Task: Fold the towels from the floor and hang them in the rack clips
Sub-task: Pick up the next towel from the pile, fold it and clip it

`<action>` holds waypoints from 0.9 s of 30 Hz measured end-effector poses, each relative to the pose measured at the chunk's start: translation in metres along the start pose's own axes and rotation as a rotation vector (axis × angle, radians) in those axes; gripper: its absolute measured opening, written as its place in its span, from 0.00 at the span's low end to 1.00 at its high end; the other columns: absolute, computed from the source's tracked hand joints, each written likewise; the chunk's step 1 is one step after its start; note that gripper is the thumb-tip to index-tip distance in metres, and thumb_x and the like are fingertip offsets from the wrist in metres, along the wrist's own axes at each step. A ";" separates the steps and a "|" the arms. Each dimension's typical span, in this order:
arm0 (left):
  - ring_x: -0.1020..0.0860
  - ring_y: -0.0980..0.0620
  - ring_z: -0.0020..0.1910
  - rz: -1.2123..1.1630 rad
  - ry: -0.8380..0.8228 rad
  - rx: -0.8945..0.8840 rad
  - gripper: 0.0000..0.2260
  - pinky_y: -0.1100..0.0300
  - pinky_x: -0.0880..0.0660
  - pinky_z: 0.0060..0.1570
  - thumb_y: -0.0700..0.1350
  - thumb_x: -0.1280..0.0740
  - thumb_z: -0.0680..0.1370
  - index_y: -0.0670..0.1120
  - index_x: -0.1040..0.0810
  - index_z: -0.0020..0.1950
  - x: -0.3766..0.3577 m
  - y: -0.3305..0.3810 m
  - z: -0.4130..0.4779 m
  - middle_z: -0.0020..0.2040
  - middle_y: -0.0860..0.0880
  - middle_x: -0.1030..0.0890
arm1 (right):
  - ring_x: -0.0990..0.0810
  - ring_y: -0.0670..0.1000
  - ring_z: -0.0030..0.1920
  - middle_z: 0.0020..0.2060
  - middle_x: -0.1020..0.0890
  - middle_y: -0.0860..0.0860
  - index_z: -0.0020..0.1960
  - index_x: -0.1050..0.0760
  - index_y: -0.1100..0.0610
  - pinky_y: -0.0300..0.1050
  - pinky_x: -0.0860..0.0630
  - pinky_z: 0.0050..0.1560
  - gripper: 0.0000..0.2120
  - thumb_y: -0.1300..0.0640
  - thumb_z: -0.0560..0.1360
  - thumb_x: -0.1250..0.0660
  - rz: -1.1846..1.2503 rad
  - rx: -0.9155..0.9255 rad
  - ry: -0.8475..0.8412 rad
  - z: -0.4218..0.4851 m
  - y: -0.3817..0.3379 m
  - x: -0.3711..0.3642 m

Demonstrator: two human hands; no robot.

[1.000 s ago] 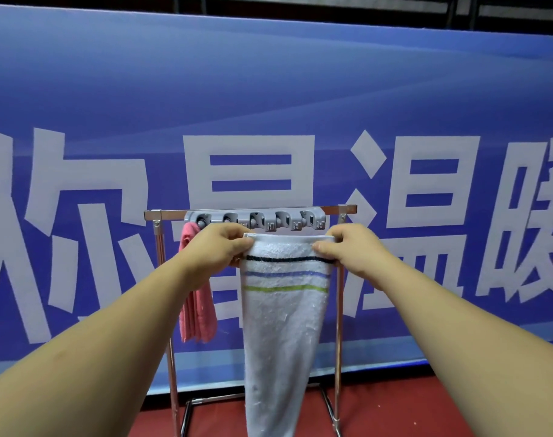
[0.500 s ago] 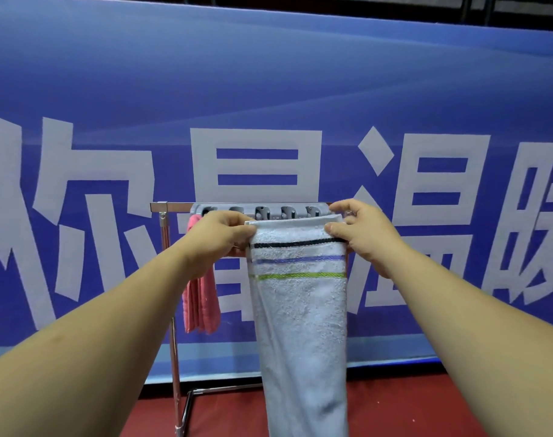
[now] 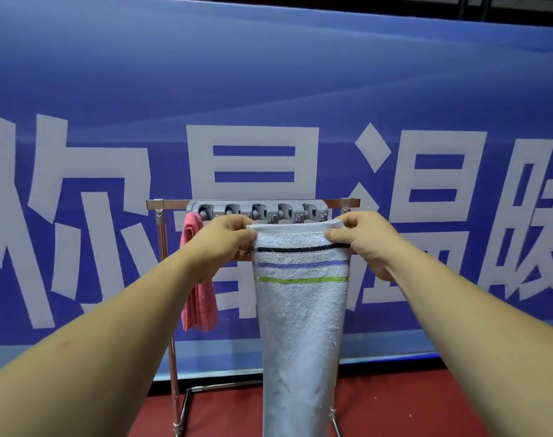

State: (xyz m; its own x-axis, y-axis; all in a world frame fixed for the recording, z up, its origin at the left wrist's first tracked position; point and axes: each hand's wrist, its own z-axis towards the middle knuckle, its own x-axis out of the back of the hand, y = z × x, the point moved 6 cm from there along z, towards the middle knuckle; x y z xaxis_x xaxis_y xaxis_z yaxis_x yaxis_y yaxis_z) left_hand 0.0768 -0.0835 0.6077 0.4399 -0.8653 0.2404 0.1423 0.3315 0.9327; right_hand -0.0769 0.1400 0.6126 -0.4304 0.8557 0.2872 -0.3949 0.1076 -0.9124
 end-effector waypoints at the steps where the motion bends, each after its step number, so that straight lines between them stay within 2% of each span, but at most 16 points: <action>1: 0.17 0.55 0.38 -0.008 -0.005 -0.002 0.05 0.61 0.17 0.42 0.36 0.35 0.86 0.38 0.19 0.56 0.000 0.001 0.000 0.44 0.46 0.16 | 0.15 0.57 0.59 0.58 0.14 0.57 0.63 0.18 0.62 0.59 0.18 0.64 0.25 0.54 0.70 0.18 0.017 -0.009 -0.018 0.000 0.001 0.000; 2: 0.16 0.55 0.39 -0.019 -0.011 -0.006 0.06 0.61 0.17 0.42 0.36 0.36 0.86 0.39 0.19 0.55 0.000 0.002 0.001 0.43 0.47 0.16 | 0.15 0.57 0.60 0.60 0.14 0.58 0.66 0.19 0.63 0.59 0.18 0.65 0.28 0.54 0.70 0.18 0.061 -0.017 -0.037 0.001 0.001 -0.001; 3: 0.16 0.55 0.39 -0.037 -0.017 -0.011 0.06 0.60 0.17 0.43 0.36 0.36 0.86 0.40 0.19 0.54 0.000 0.003 0.001 0.42 0.48 0.15 | 0.14 0.57 0.59 0.60 0.14 0.59 0.66 0.20 0.64 0.58 0.18 0.65 0.25 0.56 0.72 0.19 0.130 -0.032 -0.049 0.001 0.001 -0.002; 5: 0.16 0.54 0.40 -0.068 -0.023 -0.014 0.07 0.59 0.17 0.44 0.36 0.36 0.86 0.41 0.19 0.53 0.002 0.004 0.001 0.41 0.49 0.15 | 0.12 0.56 0.55 0.56 0.12 0.59 0.63 0.18 0.65 0.54 0.17 0.62 0.16 0.60 0.78 0.24 0.216 -0.063 -0.073 0.001 0.005 -0.003; 7: 0.15 0.53 0.42 -0.032 -0.024 -0.001 0.07 0.58 0.17 0.45 0.36 0.36 0.86 0.40 0.18 0.54 0.001 0.003 0.001 0.43 0.47 0.14 | 0.11 0.58 0.53 0.50 0.10 0.57 0.57 0.15 0.62 0.55 0.15 0.59 0.08 0.60 0.80 0.26 0.169 -0.079 -0.037 -0.003 0.011 -0.002; 10: 0.16 0.51 0.39 0.029 0.009 0.021 0.07 0.58 0.16 0.43 0.34 0.36 0.85 0.39 0.17 0.52 -0.005 -0.002 0.002 0.43 0.44 0.16 | 0.12 0.57 0.50 0.46 0.10 0.57 0.52 0.14 0.62 0.57 0.16 0.59 0.05 0.59 0.80 0.25 0.139 -0.093 0.073 -0.003 0.020 -0.001; 13: 0.17 0.49 0.38 0.090 0.086 0.024 0.08 0.57 0.16 0.40 0.34 0.35 0.84 0.39 0.16 0.50 -0.006 -0.003 0.006 0.42 0.42 0.17 | 0.14 0.59 0.45 0.44 0.11 0.59 0.47 0.16 0.64 0.60 0.17 0.56 0.11 0.55 0.75 0.23 0.088 -0.092 0.141 -0.001 0.018 -0.002; 14: 0.18 0.49 0.36 0.127 0.111 0.027 0.07 0.57 0.16 0.39 0.34 0.34 0.83 0.38 0.16 0.50 -0.006 -0.003 0.007 0.41 0.42 0.17 | 0.16 0.60 0.43 0.42 0.13 0.60 0.47 0.18 0.66 0.59 0.18 0.53 0.15 0.53 0.72 0.23 0.065 -0.087 0.160 -0.001 0.017 -0.004; 16: 0.17 0.49 0.35 0.164 0.159 0.046 0.07 0.56 0.15 0.39 0.34 0.34 0.82 0.37 0.15 0.49 -0.008 -0.006 0.009 0.39 0.44 0.16 | 0.23 0.56 0.39 0.38 0.20 0.57 0.49 0.22 0.70 0.54 0.24 0.43 0.21 0.54 0.66 0.26 0.049 -0.075 0.184 0.000 0.017 -0.009; 19: 0.15 0.49 0.34 0.097 0.188 0.087 0.08 0.51 0.14 0.42 0.33 0.34 0.81 0.38 0.15 0.49 -0.020 -0.011 0.009 0.37 0.45 0.14 | 0.26 0.53 0.39 0.38 0.22 0.55 0.47 0.23 0.70 0.51 0.27 0.39 0.13 0.61 0.68 0.29 0.007 -0.077 0.220 -0.002 0.013 -0.015; 23: 0.14 0.43 0.37 -0.024 0.200 0.138 0.08 0.46 0.13 0.46 0.32 0.36 0.80 0.34 0.16 0.48 -0.033 -0.020 0.013 0.40 0.39 0.14 | 0.21 0.54 0.40 0.40 0.17 0.55 0.46 0.19 0.62 0.50 0.21 0.37 0.04 0.63 0.72 0.29 -0.041 -0.073 0.208 -0.002 0.010 -0.024; 27: 0.14 0.44 0.37 -0.081 0.170 0.127 0.10 0.47 0.13 0.47 0.32 0.36 0.81 0.37 0.16 0.45 -0.046 -0.018 0.012 0.40 0.39 0.14 | 0.15 0.59 0.42 0.45 0.14 0.59 0.46 0.19 0.60 0.61 0.14 0.43 0.03 0.62 0.72 0.29 -0.075 -0.058 0.198 -0.004 0.008 -0.032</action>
State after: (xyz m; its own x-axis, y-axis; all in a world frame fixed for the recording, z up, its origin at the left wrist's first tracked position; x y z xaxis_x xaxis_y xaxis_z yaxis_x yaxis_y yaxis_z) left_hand 0.0430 -0.0544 0.5829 0.5758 -0.8081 0.1244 0.0754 0.2039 0.9761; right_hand -0.0629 0.1158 0.5950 -0.2318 0.9263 0.2970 -0.3698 0.1985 -0.9077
